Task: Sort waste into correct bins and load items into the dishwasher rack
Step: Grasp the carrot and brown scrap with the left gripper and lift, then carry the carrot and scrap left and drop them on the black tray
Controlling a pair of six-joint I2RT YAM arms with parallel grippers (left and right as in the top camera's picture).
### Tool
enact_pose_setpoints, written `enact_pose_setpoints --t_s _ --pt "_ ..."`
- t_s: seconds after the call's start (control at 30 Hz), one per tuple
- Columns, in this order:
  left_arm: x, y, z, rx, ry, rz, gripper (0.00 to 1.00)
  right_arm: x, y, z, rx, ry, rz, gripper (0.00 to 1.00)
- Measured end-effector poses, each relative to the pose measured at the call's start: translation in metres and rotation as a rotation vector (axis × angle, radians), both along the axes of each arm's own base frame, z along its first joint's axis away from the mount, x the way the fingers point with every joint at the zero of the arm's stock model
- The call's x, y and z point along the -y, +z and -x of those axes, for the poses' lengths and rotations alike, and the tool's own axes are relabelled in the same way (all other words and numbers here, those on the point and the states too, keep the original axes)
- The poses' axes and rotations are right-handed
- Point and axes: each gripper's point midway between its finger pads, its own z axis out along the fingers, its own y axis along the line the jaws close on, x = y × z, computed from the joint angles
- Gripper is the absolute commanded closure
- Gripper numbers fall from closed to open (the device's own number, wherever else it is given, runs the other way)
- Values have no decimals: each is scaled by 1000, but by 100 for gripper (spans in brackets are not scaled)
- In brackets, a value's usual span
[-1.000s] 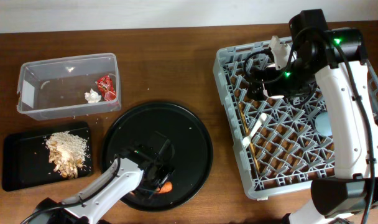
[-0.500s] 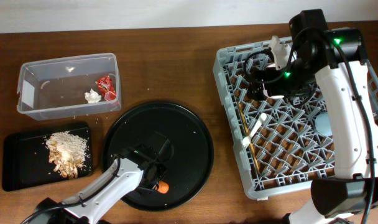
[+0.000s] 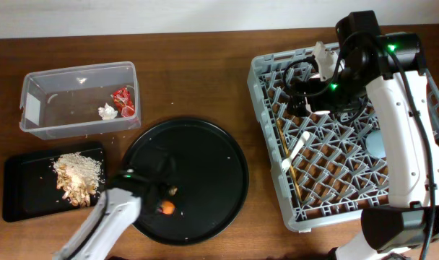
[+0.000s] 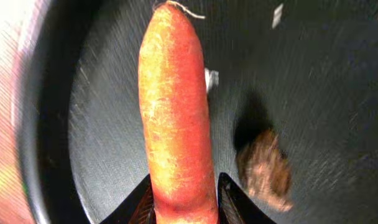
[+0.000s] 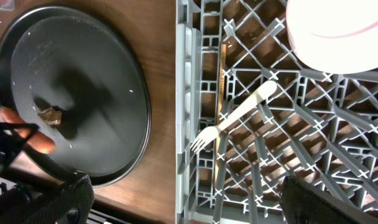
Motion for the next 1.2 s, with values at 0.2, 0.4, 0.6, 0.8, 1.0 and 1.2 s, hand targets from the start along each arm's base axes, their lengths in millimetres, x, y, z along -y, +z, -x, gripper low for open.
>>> enact_pose_setpoints --t_s 0.2,0.4,0.6,0.8,1.0,1.2 --pt "-76 21 -23 138 236 -71 70 1 0 0 0 -1 3 1" --pt "-142 33 -41 264 426 -129 70 0 0 0 0 0 2 1" --pt "-186 44 -43 341 523 -184 70 0 0 0 0 -1 3 1" --pt "-210 27 -31 282 596 -201 70 0 0 0 0 -1 3 1" --pt "-211 -9 -27 161 580 -184 64 1 0 0 0 -1 3 1" --pt "-211 -15 -27 138 563 -183 41 1 0 0 0 -1 3 1"
